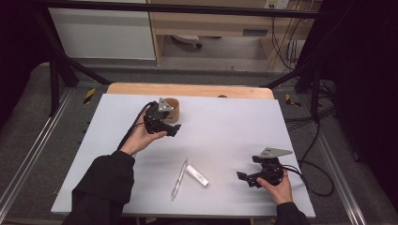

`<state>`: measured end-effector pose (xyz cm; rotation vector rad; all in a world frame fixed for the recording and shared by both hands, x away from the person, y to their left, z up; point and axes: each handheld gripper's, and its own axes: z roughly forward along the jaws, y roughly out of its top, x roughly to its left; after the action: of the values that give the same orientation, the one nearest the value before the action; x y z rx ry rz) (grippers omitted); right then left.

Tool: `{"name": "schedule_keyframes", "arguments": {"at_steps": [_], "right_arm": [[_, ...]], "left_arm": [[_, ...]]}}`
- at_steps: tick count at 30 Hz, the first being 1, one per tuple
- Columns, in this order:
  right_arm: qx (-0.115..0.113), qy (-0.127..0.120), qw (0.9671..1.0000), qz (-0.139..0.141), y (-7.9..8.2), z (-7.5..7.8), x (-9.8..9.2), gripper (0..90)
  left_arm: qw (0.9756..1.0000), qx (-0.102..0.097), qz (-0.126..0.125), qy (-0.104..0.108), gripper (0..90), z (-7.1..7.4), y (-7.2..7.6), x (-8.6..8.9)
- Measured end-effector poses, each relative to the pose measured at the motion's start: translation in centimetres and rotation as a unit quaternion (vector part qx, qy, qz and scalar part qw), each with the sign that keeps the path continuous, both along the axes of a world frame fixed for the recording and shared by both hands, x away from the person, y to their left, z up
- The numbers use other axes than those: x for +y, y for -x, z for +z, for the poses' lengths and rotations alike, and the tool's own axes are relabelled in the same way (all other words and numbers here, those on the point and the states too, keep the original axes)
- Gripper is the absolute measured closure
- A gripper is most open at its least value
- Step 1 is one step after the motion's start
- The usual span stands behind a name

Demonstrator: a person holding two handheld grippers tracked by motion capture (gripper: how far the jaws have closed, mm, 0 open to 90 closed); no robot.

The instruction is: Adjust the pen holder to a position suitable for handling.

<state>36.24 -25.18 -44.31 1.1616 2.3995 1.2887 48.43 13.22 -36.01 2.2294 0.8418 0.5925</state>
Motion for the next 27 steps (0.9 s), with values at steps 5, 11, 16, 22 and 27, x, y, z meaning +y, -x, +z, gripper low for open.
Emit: {"name": "schedule_keyframes", "arguments": {"at_steps": [5, 11, 16, 22, 27], "right_arm": [[-0.001, -0.001, 1.0000, 0.001, 0.0, 0.0, 0.0, 0.7], [-0.003, -0.001, 1.0000, 0.002, 0.0, 0.0, 0.0, 0.8], [-0.003, 0.001, 1.0000, 0.002, 0.0, -0.1, 0.0, 0.8], [-0.003, 0.000, 1.0000, 0.003, 0.0, -0.1, 0.0, 0.8], [-0.003, 0.001, 1.0000, 0.004, 0.0, -0.1, 0.0, 0.8]], "left_arm": [[1.0000, -0.003, 0.002, -0.009, 21.0, -0.1, -0.9, -0.4], [0.9997, -0.008, 0.007, -0.021, 23.3, -0.2, -2.0, -0.9], [0.9994, -0.009, 0.007, -0.033, 25.0, -0.3, -3.0, -1.4], [0.9990, -0.006, 0.007, -0.044, 29.8, -0.7, -4.0, -1.8], [0.9981, -0.013, 0.009, -0.059, 35.1, -1.2, -4.7, -2.1]]}}
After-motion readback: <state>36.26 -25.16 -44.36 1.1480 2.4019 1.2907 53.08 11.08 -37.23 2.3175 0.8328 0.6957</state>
